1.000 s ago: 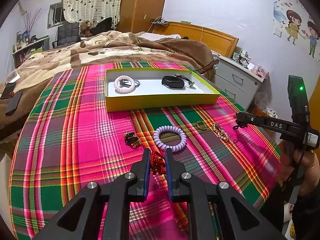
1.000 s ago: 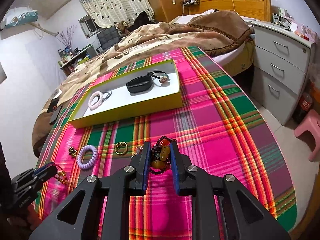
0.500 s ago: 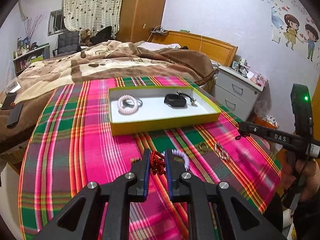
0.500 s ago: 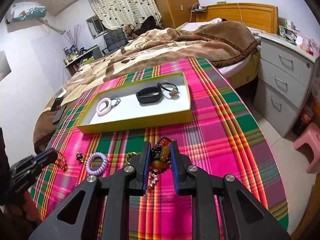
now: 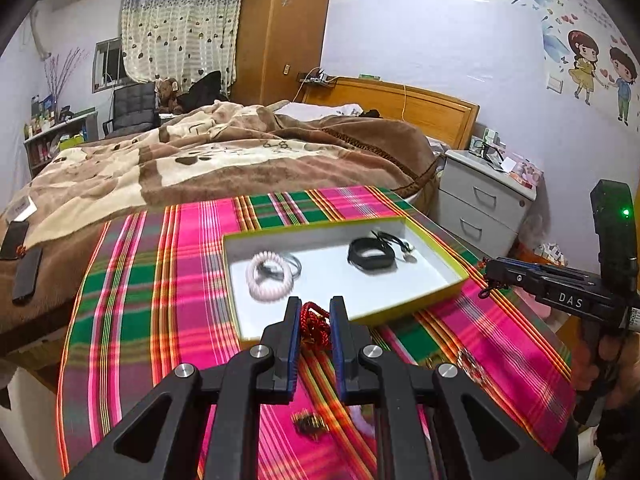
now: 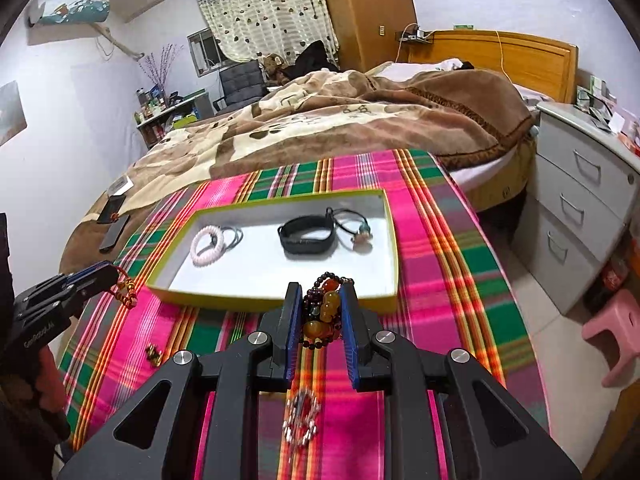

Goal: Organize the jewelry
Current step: 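Carry both items into the yellow-rimmed box and open both grippers to release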

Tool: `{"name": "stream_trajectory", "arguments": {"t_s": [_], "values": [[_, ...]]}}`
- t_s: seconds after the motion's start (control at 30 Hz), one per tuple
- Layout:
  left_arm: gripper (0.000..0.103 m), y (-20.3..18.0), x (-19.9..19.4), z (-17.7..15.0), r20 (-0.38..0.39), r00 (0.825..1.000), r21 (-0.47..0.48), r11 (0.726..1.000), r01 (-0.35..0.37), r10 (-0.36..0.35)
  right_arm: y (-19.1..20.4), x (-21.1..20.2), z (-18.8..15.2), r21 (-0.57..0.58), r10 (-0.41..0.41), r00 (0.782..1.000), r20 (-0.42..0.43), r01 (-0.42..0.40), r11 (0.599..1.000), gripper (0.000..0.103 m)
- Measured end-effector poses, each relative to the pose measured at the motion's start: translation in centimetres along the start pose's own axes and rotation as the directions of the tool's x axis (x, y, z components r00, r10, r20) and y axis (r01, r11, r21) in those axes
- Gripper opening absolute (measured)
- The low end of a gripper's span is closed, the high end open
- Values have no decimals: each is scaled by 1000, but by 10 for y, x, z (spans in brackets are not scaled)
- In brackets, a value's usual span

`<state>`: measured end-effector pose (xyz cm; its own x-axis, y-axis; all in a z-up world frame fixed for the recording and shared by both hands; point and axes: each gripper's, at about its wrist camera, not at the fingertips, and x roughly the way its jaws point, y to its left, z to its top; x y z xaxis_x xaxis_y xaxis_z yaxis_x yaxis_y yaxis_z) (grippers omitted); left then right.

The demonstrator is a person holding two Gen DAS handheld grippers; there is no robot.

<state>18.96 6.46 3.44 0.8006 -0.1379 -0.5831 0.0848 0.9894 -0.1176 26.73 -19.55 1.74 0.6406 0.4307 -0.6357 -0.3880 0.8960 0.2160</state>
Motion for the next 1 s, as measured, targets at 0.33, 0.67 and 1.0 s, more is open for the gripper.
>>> {"name": "stream_trajectory", "arguments": {"t_s": [0.33,0.67,1.0], "values": [[14,16,49,19,-40,999,24,999,-30,31,-9,40,23,-31,-31,999,-29,30,999,20],[14,32,98,18,-117,992,24,998,-53,55,-19,89,26,-56,-68,992,-106,62,996,20],[14,34,125,10,-184,981,50,997,-62,70,-22,112,25,-85,-102,985,-139,90,992,20]]}}
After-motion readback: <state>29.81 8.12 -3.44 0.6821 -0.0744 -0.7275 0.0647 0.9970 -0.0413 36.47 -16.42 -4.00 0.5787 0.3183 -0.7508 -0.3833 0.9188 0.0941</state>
